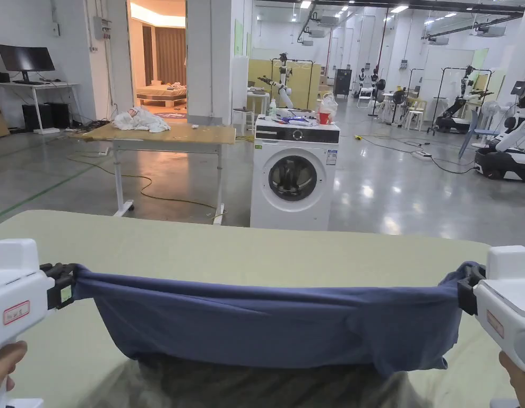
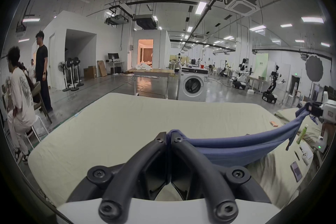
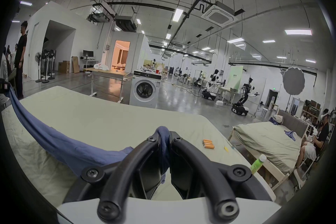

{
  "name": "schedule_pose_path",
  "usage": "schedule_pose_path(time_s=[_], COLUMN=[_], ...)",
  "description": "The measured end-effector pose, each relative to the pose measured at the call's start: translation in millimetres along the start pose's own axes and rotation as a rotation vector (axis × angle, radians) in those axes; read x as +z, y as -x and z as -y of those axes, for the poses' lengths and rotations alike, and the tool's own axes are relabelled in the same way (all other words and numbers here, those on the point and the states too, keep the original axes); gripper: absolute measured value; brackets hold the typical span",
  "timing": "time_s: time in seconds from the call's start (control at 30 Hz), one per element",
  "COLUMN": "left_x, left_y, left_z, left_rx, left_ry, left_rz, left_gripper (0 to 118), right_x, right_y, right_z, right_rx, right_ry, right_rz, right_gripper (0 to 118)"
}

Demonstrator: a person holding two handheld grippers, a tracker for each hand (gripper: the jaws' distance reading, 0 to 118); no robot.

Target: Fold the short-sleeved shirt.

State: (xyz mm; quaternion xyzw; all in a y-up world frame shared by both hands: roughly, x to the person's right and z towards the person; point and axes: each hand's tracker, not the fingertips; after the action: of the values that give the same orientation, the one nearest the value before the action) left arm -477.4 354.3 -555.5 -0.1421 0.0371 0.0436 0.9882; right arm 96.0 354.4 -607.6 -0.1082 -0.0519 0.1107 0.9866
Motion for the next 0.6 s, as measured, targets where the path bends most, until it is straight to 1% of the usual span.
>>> schedule_pose_path(time_s=[0.1, 0.27, 0.33, 0.37, 0.4, 0.47, 0.53, 0.6], left_x=[23, 55, 66, 70, 74, 77, 80, 82], left_y=[1, 9, 12, 11, 10, 12, 16, 18], left_z=[11, 43, 57, 64, 73, 87, 105, 123], left_rx=[0.006, 0.052, 0.09, 0.082, 0.061, 0.069, 0.115, 0.118], left_ry=[0.01, 0.056, 0.08, 0.09, 0.111, 0.146, 0.195, 0.23], left_rz=[0.004, 0.018, 0.021, 0.018, 0.015, 0.024, 0.025, 0.015], left_gripper=[0, 0, 0, 0, 0, 0, 0, 0], right_x=[26, 66, 78, 83, 87, 94, 101, 104], right_y=[-4, -7, -10, -10, -9, -3, 0, 1], right_z=[11, 40, 54, 61, 69, 87, 108, 128], right_rx=[-0.025, -0.029, -0.057, -0.062, -0.057, -0.012, -0.021, -0.043], right_ry=[0.016, 0.051, 0.08, 0.091, 0.112, 0.174, 0.221, 0.262], right_rz=[-0.01, -0.021, -0.03, -0.034, -0.029, -0.018, -0.029, -0.041], right_gripper=[6, 6, 6, 6, 6, 6, 6, 6])
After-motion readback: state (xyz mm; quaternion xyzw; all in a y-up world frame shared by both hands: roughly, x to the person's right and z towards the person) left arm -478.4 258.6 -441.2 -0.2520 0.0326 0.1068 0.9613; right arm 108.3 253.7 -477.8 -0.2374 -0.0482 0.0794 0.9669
